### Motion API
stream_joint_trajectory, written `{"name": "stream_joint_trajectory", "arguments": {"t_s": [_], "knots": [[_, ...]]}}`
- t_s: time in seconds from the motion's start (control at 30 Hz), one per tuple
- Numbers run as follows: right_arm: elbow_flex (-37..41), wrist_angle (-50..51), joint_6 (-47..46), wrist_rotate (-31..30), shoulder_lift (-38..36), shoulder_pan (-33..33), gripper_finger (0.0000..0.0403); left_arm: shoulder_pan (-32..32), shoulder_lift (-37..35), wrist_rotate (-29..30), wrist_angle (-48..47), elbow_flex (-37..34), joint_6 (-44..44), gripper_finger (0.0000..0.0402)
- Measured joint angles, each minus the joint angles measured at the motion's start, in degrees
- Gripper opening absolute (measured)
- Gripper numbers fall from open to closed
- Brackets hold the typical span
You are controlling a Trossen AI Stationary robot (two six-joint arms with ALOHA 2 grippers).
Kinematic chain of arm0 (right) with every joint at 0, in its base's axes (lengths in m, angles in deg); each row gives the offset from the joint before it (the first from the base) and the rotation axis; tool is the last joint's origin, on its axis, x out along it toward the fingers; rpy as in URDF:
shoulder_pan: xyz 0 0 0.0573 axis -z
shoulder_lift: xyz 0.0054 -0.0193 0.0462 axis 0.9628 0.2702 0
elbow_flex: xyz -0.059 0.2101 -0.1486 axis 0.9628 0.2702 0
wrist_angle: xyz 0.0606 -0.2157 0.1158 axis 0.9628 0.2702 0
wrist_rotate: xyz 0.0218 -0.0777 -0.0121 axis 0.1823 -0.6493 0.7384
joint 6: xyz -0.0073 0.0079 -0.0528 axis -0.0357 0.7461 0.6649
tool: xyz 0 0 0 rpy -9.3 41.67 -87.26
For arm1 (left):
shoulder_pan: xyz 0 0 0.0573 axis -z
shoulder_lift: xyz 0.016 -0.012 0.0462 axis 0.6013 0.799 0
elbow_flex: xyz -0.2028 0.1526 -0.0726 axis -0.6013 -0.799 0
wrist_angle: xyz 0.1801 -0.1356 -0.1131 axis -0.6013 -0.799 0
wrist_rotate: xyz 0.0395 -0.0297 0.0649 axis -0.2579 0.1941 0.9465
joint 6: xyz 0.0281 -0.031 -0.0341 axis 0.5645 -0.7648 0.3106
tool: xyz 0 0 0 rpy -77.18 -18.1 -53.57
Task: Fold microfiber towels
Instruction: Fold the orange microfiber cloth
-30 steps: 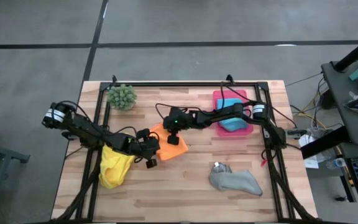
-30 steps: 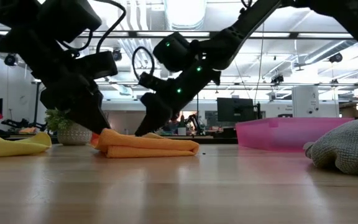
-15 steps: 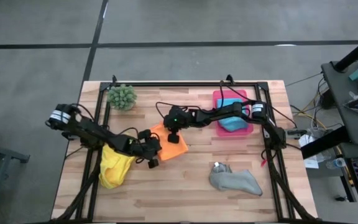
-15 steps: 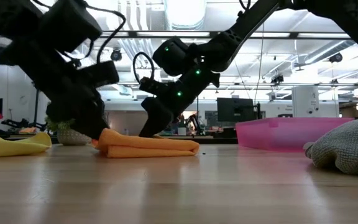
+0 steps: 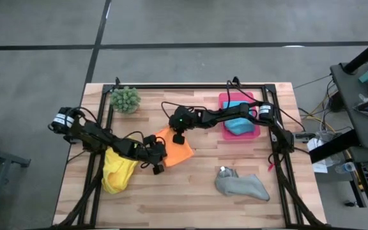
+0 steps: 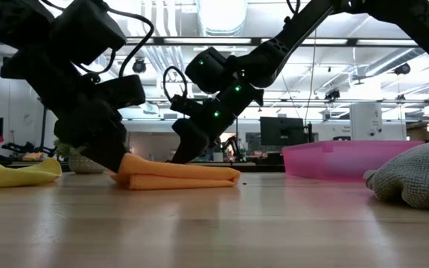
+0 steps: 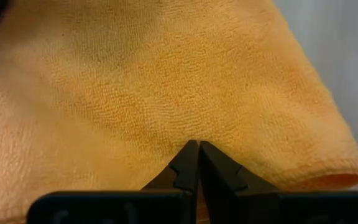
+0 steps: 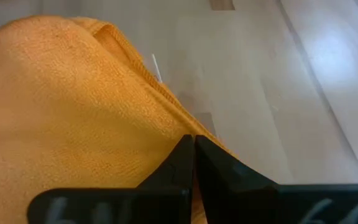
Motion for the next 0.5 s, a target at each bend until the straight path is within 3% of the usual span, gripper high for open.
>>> {"name": "stream_joint_trajectory", "arguments": {"t_s": [0.2,0.5], "knots": [[0.04,0.33,0.71,0.00,-0.77,-0.23,0.0009,0.00,-1.99,-0.24,-0.89,0.32,0.38,0.0001],[0.11,4.63,0.52,-0.04,-3.95,-1.65,0.0009,-0.02,-11.25,0.95,-5.40,0.55,3.74,0.0001]]}}
